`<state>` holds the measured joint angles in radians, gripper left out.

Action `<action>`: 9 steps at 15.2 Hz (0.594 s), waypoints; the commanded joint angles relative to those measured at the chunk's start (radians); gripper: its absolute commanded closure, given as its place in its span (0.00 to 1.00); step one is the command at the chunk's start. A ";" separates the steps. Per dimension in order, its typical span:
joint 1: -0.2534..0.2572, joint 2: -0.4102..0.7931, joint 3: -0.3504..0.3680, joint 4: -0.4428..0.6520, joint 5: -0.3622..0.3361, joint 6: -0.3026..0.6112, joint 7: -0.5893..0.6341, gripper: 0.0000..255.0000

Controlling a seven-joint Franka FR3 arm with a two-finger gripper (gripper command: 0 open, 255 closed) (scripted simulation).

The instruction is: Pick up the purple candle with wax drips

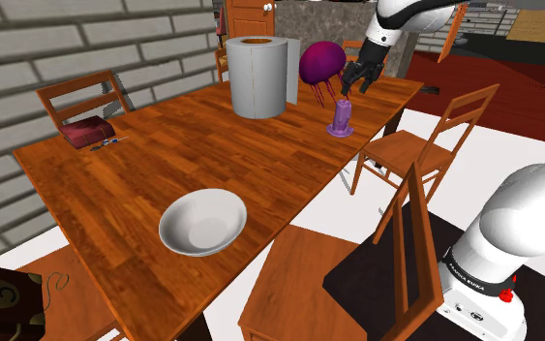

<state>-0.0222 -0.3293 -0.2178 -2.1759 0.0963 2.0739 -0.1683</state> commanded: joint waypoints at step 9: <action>-0.022 0.315 -0.088 0.193 0.095 0.093 -0.161 0.00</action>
<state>-0.0422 -0.0356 -0.3026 -1.9990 0.1835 2.1629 -0.3203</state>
